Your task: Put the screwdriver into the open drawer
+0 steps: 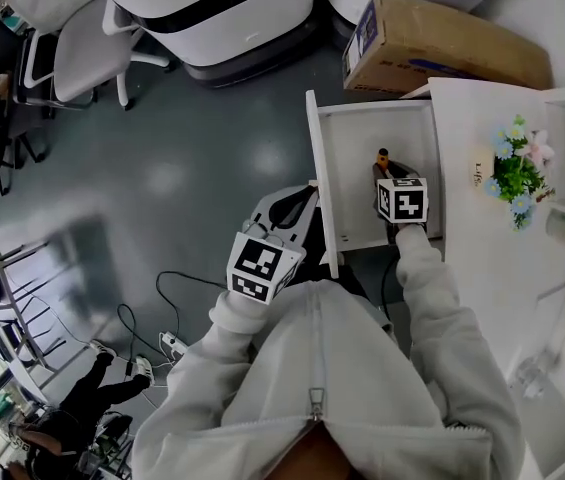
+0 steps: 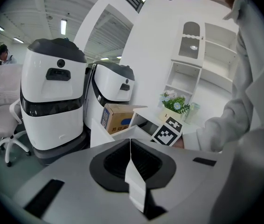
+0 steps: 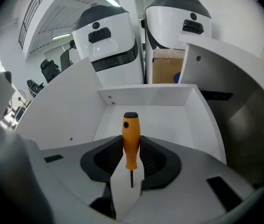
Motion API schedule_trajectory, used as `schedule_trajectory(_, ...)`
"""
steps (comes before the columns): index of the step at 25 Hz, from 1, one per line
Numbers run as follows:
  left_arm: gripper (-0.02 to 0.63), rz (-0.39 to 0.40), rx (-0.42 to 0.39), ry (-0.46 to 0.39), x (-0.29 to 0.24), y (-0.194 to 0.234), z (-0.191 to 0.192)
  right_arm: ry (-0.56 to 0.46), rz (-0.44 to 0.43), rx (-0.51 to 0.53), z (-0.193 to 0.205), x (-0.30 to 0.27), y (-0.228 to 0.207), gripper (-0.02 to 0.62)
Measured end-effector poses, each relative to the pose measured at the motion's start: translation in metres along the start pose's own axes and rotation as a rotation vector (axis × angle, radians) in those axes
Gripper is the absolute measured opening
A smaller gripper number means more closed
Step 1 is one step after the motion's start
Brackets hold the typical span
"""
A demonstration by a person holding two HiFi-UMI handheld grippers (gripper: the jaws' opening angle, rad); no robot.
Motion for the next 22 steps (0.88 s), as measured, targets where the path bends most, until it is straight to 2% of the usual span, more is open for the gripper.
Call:
schedule_trajectory(13, 0.017, -0.045, 0.064, 0.008, -0.003, 0.007, 0.013, 0.091, -0.001, 0.028, -0.002, -0.051, -0.011, 0.124)
schedule_trajectory(22, 0.017, -0.067, 0.080, 0.012, -0.001, 0.012, 0.016, 0.149, 0.028, 0.064, -0.001, -0.065, -0.006, 0.124)
Point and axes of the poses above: the fingertips, and each gripper's own axes: x backward along the fingers, y to its left, z out of its underside, the point moved 10 cm from there along x, backward along the fingers, and after that the axes turned 5 degrees about x, right-handed, at the moved point
